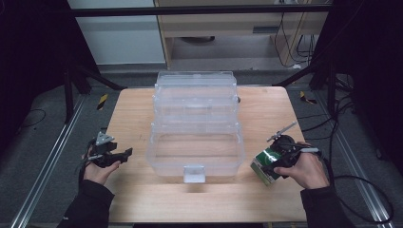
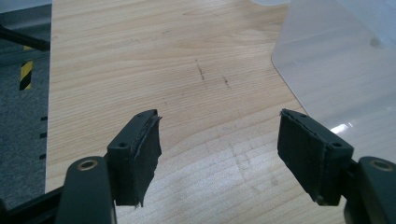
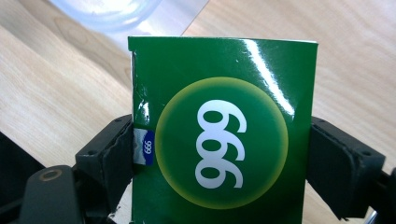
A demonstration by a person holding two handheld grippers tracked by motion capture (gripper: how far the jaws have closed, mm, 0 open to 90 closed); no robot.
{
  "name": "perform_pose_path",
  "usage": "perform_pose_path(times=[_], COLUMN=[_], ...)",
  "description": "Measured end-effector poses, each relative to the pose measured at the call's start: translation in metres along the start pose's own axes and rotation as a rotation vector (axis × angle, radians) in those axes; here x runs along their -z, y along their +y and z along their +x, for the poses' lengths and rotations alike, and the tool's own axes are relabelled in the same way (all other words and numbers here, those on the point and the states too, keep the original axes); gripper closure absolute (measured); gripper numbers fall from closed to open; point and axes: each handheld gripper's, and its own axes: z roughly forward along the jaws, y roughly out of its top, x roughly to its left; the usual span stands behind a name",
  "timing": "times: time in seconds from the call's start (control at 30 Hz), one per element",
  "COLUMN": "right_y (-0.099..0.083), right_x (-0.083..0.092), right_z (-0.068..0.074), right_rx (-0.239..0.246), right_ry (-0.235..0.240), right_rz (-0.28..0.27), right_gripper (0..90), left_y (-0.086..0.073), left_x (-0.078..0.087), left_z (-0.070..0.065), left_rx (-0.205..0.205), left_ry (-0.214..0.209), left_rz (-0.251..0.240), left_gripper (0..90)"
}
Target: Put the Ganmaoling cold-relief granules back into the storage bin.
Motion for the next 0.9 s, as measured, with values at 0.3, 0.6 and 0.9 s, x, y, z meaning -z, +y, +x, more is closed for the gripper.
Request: perform_pose_path(times=[0.3,0.6,0.9], right_y=[0.017,0.036,0.048], right_x=[0.016,0.034,0.047], right_z=[-0.005,-0.009,-0.014], right_rx=[0.005,0.04,0.096], right_ry=[-0.02,-0.037,-0.028], right_rz=[-0.028,-0.046,-0.06], right_gripper=[17.2,17.3,17.6], left_y=[0.001,0.001,0.001], left_x=[0.0,0.0,-0.001], left_z=[-0.001,-0.001,-0.001], left_rx=[-0.003,-0.003,-0.004], left_ry=[-0.005,-0.005,-0.006], left_rz=[0.001,0.003,0.006], left_gripper=[29.0,29.1,29.1])
